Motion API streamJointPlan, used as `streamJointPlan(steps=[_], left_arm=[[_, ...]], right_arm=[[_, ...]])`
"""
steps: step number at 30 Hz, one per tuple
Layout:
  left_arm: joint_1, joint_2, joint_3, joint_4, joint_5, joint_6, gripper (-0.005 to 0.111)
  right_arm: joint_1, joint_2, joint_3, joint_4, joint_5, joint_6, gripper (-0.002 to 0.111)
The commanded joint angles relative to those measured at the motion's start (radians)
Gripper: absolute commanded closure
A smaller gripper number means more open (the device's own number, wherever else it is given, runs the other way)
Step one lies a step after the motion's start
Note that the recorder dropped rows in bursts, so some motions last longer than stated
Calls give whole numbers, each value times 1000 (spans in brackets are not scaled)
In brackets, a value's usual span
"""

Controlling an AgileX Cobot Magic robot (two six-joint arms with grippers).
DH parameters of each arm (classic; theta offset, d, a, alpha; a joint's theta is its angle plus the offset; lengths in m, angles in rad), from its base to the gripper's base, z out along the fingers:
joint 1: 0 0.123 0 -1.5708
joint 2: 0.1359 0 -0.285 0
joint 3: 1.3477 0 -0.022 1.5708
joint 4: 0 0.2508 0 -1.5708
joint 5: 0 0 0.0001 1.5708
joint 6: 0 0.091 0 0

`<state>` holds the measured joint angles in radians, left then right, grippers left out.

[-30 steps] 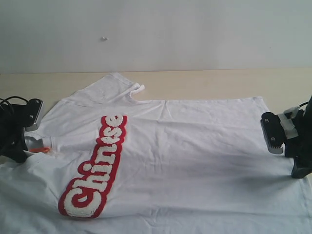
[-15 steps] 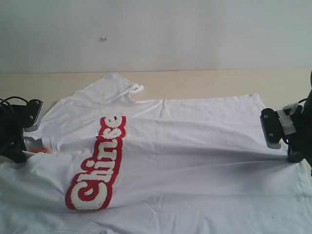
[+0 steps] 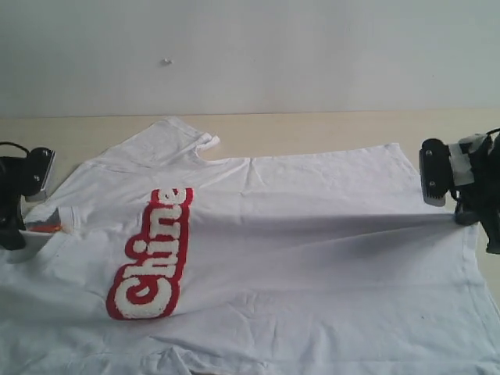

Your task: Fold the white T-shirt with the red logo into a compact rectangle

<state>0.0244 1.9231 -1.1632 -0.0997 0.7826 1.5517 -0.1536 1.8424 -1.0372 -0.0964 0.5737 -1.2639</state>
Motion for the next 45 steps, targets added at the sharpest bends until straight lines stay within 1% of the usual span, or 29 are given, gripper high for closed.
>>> streamJointPlan(steps=[1, 4, 7, 10, 13, 16, 19, 26, 34, 40, 43, 45], left_arm=[[6, -124, -1, 43, -50, -29, 107], [6, -214, -1, 46, -79, -56, 107], [6, -297, -1, 87, -82, -94, 107], [6, -373, -1, 179, -88, -220, 107], [6, -449, -1, 347, -109, -429, 107], [6, -524, -1, 484, -128, -611, 107], [6, -596, -1, 530, -139, -699, 107], [6, -729, -1, 523, -107, -702, 107], [6, -857, -1, 525, -51, -702, 107], [6, -905, -1, 447, -2, -692, 107], [6, -921, -1, 395, 19, -686, 107], [6, -922, -1, 352, 63, -632, 107]], right_arm=[[-9, -125, 3, -9, -7, 10, 108], [-9, -206, 3, -9, -7, 22, 108], [-9, -285, -6, -9, 0, 67, 108], [-9, -364, -35, -8, 42, 129, 108], [-9, -444, -61, -8, 90, 166, 108], [-9, -514, -87, -7, 129, 234, 108], [-9, -577, -109, 29, 164, 259, 108], [-9, -677, -127, 34, 238, 274, 108], [-9, -747, -127, 45, 181, 404, 108], [-9, -751, -127, 45, 185, 449, 108], [34, -751, -127, 33, 191, 457, 108], [63, -749, -127, 25, 207, 454, 108]])
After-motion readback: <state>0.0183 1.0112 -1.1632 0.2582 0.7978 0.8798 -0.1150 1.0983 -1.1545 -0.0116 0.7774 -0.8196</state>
